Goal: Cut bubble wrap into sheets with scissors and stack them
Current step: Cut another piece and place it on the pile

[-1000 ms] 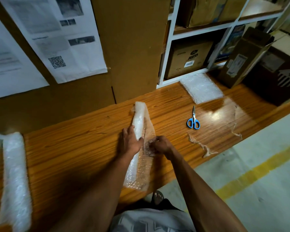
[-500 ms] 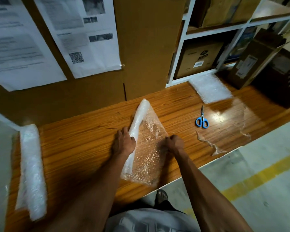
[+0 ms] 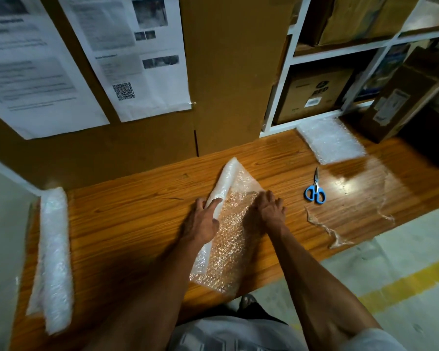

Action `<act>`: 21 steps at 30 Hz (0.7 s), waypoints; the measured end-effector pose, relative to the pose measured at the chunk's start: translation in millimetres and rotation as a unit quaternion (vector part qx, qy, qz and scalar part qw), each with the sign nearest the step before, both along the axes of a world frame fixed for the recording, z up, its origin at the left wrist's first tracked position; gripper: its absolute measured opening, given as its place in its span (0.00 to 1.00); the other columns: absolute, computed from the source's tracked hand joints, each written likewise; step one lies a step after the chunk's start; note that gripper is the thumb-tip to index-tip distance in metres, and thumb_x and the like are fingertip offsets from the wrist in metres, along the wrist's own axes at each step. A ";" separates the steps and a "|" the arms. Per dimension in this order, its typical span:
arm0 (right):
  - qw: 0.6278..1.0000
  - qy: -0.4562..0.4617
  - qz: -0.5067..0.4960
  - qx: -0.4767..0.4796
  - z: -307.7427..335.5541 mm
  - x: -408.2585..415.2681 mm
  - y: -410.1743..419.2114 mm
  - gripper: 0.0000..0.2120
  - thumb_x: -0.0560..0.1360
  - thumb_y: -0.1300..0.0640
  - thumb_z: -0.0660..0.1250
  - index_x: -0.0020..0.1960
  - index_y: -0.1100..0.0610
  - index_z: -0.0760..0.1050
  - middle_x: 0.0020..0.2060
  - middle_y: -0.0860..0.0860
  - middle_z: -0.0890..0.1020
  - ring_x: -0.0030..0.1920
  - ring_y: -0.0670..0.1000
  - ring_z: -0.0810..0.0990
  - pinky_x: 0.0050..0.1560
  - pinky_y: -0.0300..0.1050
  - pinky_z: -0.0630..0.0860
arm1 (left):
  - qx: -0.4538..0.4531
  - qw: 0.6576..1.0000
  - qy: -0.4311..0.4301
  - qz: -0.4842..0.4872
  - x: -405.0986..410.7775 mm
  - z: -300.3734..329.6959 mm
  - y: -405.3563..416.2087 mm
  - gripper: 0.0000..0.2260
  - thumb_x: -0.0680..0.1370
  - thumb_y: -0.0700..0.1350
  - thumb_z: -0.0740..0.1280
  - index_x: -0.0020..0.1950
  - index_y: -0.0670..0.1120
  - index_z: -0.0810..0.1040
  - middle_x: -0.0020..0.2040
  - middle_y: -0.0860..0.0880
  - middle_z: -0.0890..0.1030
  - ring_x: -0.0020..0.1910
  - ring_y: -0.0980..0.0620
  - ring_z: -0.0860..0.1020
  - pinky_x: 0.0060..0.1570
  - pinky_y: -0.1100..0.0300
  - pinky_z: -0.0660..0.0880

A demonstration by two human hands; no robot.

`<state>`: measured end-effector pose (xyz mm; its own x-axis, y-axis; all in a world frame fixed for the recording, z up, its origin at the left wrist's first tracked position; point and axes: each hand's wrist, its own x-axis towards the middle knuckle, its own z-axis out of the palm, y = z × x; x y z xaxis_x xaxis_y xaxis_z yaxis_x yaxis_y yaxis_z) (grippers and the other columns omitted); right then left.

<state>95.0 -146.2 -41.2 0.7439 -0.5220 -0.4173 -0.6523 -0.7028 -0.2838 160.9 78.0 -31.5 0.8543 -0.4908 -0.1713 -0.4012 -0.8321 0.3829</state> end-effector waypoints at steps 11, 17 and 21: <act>0.967 -0.177 0.160 -0.085 6.4 27.2 5.0 0.20 0.81 0.52 0.58 0.73 0.43 0.68 0.83 0.57 0.55 0.79 0.67 0.56 0.77 0.69 0.61 | -0.024 1.000 0.014 -0.005 11.3 0.1 -15.5 0.31 0.81 0.47 0.67 0.77 0.67 0.57 0.72 0.50 0.64 0.50 0.47 0.77 0.41 0.54 0.74; 0.993 -0.069 0.090 -0.033 -5.1 49.8 -37.6 0.29 0.86 0.53 0.57 0.85 0.49 0.53 0.85 0.51 0.48 0.82 0.66 0.46 0.81 0.68 0.49 | -0.032 0.999 0.023 -0.027 14.6 -1.2 -14.9 0.29 0.82 0.45 0.65 0.78 0.67 0.60 0.74 0.49 0.64 0.46 0.51 0.74 0.39 0.57 0.70; 0.997 -0.049 0.055 -0.006 -6.4 58.6 -71.8 0.30 0.85 0.60 0.60 0.84 0.57 0.55 0.82 0.56 0.59 0.79 0.67 0.57 0.76 0.64 0.60 | -0.045 0.998 0.034 -0.008 17.9 -4.1 -14.8 0.28 0.82 0.45 0.65 0.77 0.67 0.59 0.75 0.51 0.65 0.48 0.50 0.77 0.41 0.56 0.74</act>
<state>153.7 -218.0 -47.6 0.8344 -0.4390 -0.3333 -0.5399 -0.7727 -0.3338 178.9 63.2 -35.6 0.8347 -0.5194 -0.1827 -0.3842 -0.7871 0.4826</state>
